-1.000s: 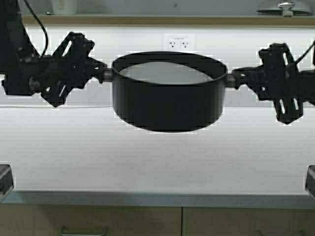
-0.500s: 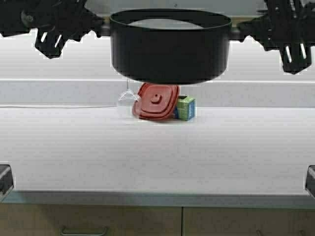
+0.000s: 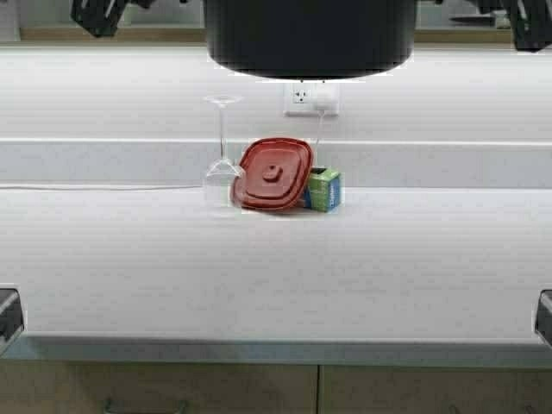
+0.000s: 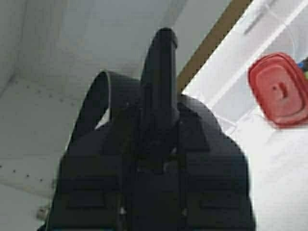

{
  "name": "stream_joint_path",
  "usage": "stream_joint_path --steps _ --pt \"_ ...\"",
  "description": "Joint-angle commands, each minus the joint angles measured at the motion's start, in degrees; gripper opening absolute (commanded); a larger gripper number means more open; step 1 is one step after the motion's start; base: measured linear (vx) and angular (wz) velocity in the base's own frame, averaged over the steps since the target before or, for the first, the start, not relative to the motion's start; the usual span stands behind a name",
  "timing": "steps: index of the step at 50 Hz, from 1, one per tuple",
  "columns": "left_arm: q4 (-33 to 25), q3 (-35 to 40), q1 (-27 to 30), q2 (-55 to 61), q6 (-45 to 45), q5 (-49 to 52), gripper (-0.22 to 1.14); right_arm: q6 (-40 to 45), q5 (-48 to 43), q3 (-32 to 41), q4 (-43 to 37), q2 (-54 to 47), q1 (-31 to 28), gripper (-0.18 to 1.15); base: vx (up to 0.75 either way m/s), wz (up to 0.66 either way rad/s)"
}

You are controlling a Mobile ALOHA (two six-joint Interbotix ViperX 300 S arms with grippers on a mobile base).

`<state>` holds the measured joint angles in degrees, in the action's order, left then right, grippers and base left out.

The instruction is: Open the cabinet, put the pot inside, then close it

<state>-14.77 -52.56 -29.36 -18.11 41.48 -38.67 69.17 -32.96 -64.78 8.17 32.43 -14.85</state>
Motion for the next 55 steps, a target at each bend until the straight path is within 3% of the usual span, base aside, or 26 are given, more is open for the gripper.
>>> stream_joint_path --steps 1,30,55 --pt "0.62 4.31 -1.85 -2.29 -5.36 2.02 0.02 -1.32 2.29 3.96 0.62 2.55 -2.02 0.07 0.04 -0.02" --pt "-0.35 12.83 -1.85 -4.92 -7.47 9.93 0.02 -1.67 16.88 15.38 0.79 6.24 -2.02 0.07 0.16 0.01" --pt "-2.99 16.7 -1.41 -0.62 -10.55 11.69 0.02 -1.67 16.88 23.73 0.79 -5.89 -2.02 0.07 0.16 -0.07"
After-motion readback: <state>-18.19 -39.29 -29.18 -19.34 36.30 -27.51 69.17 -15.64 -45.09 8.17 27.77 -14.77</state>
